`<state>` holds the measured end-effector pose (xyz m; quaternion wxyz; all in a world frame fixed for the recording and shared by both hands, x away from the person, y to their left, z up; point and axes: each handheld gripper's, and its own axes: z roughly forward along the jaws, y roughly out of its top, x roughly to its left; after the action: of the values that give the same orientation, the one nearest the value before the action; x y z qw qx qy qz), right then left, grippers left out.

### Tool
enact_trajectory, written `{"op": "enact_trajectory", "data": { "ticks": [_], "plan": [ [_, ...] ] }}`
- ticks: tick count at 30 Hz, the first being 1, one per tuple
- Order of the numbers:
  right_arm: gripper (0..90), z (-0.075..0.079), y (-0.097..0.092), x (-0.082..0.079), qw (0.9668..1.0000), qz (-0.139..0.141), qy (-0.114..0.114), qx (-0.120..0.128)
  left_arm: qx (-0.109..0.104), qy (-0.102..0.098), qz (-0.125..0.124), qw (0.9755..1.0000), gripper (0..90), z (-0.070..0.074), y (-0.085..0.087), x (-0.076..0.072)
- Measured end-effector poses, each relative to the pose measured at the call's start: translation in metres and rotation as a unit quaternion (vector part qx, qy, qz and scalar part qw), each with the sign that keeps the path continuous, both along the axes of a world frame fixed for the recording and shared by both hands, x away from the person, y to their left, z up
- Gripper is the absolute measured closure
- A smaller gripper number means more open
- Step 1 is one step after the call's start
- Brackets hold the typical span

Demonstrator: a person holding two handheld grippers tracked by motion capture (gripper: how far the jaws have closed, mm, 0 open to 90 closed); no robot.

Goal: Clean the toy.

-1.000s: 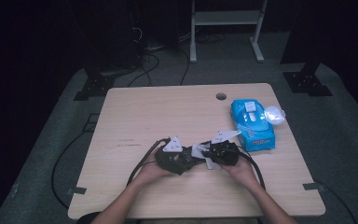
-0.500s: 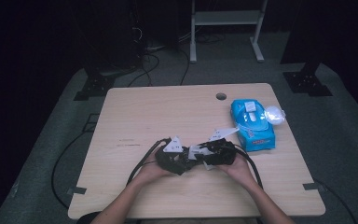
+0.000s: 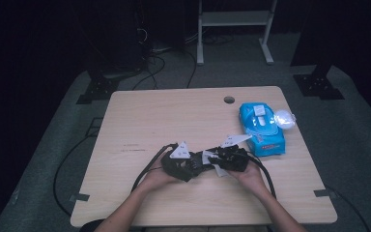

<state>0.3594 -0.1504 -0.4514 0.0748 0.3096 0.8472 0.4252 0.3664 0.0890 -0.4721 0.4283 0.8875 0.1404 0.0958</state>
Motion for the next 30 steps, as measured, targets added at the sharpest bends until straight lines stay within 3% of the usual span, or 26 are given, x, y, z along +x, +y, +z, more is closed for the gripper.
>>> {"op": "enact_trajectory", "data": {
  "ticks": [6,8,10,13,16,18,21,24,27,30],
  "plan": [
    [81.0,0.004,0.032,-0.012,0.9979,0.054,0.004,0.034,0.004,-0.003,0.001,1.0,24.6,0.0,-0.001,-0.001],
    [81.0,0.006,0.041,-0.013,0.998,0.059,-0.007,0.021,0.009,-0.007,-0.001,0.9999,24.7,0.0,-0.001,-0.001],
    [81.0,0.006,0.042,-0.011,0.9982,0.055,-0.014,0.016,0.009,-0.006,-0.001,0.9999,24.6,0.001,-0.001,-0.001],
    [81.0,0.004,0.03,-0.004,0.9996,0.021,-0.021,0.003,0.007,-0.008,-0.002,0.9999,24.7,0.0,-0.001,-0.001],
    [81.1,0.001,0.015,0.003,0.9999,-0.009,-0.011,0.006,0.003,-0.005,-0.001,1.0,24.7,0.001,-0.001,-0.001],
    [81.2,0.001,0.014,0.003,0.9998,-0.011,-0.006,0.013,0.005,-0.009,-0.004,0.9999,24.7,0.001,-0.003,-0.002],
    [81.2,0.003,0.028,-0.001,0.9997,0.01,-0.007,0.023,0.005,-0.013,-0.01,0.9999,24.7,0.002,-0.005,-0.003],
    [81.1,0.007,0.04,-0.001,0.9995,0.019,-0.026,0.006,0.002,-0.014,-0.008,0.9999,24.7,0.002,-0.005,-0.004],
    [81.3,0.008,0.038,0.008,0.9993,-0.005,-0.035,-0.011,0.003,-0.016,-0.007,0.9998,24.7,0.002,-0.005,-0.005],
    [81.4,0.007,0.033,0.014,0.9991,-0.031,-0.026,-0.013,0.005,-0.018,-0.009,0.9998,24.8,0.001,-0.005,-0.005]
  ]
}}
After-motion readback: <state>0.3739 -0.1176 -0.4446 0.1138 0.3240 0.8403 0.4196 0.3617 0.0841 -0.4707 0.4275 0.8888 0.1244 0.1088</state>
